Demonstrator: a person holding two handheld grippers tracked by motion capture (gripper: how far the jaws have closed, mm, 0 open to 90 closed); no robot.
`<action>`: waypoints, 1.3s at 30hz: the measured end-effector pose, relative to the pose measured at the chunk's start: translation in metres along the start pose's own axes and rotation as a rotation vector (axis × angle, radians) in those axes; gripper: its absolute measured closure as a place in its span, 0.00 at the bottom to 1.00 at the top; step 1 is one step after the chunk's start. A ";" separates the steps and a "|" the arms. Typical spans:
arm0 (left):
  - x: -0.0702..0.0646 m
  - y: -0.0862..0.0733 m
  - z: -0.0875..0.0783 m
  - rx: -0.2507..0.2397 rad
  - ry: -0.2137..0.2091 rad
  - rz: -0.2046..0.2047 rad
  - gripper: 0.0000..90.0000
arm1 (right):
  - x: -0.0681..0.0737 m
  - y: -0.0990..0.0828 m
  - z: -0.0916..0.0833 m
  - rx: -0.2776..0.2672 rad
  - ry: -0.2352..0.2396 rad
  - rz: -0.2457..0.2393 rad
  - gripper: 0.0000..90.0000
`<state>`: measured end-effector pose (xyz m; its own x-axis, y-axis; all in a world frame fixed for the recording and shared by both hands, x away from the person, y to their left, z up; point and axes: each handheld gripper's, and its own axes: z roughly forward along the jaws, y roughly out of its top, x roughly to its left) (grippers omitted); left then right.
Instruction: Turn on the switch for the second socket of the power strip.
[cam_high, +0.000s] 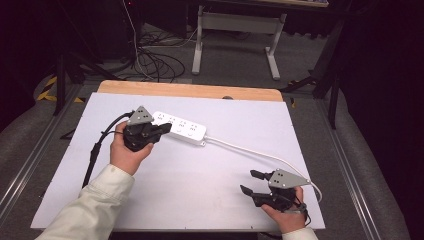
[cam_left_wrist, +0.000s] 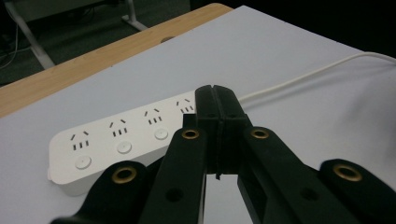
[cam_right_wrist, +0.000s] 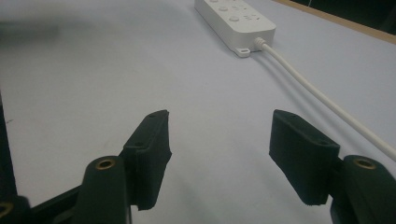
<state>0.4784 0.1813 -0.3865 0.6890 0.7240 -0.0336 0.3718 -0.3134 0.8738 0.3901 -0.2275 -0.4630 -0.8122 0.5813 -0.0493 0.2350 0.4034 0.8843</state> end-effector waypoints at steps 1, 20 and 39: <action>0.001 0.000 0.003 0.004 -0.002 -0.010 1.00 | 0.000 0.000 0.000 0.000 0.000 0.000 0.43; 0.025 -0.017 0.059 0.004 0.029 -0.071 1.00 | 0.000 -0.001 -0.001 -0.009 0.008 -0.002 0.41; 0.037 -0.036 0.092 0.077 0.066 -0.060 1.00 | -0.001 -0.001 -0.001 -0.013 0.013 0.003 0.41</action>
<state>0.5481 0.1627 -0.4642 0.6227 0.7808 -0.0508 0.4600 -0.3128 0.8310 0.3896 -0.2292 -0.4637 -0.8185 0.5730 -0.0408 0.2306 0.3928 0.8902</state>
